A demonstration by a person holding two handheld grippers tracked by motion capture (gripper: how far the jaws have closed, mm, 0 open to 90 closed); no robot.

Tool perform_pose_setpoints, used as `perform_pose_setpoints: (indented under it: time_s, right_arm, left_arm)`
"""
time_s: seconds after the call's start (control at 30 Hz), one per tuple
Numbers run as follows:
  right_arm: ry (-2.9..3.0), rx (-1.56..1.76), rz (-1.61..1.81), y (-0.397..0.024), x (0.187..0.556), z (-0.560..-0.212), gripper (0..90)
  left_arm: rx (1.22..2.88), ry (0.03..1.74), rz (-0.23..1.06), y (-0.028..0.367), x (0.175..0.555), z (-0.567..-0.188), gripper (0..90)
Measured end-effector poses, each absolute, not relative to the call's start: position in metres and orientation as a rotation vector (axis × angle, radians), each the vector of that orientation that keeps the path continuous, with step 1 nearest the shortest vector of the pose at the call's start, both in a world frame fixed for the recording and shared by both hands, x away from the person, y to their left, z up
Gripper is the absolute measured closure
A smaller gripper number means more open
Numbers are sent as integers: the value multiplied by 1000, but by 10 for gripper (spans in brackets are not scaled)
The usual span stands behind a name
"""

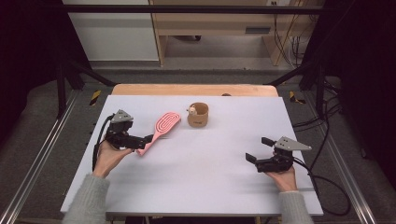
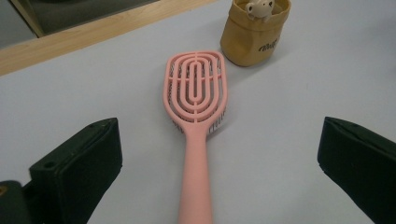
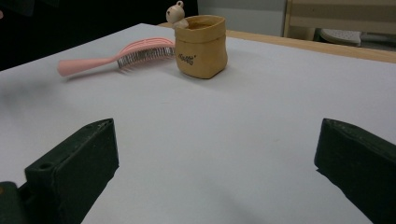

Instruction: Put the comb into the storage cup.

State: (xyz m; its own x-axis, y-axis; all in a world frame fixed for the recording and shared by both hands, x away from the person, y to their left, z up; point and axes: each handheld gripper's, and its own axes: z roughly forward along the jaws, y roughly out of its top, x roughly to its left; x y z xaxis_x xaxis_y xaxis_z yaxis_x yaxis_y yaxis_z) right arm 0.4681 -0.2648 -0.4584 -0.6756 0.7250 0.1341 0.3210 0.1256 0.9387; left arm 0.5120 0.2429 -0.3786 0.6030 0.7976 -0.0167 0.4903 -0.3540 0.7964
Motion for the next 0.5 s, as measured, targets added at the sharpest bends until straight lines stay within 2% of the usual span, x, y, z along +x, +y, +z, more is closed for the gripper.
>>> perform_pose_setpoints:
  time_s: [0.5]
  right_arm:
    - [2057, 1013, 1559, -264, 468, -459, 4]
  left_arm:
    - [2050, 1022, 490, 239, 527, -384, 0]
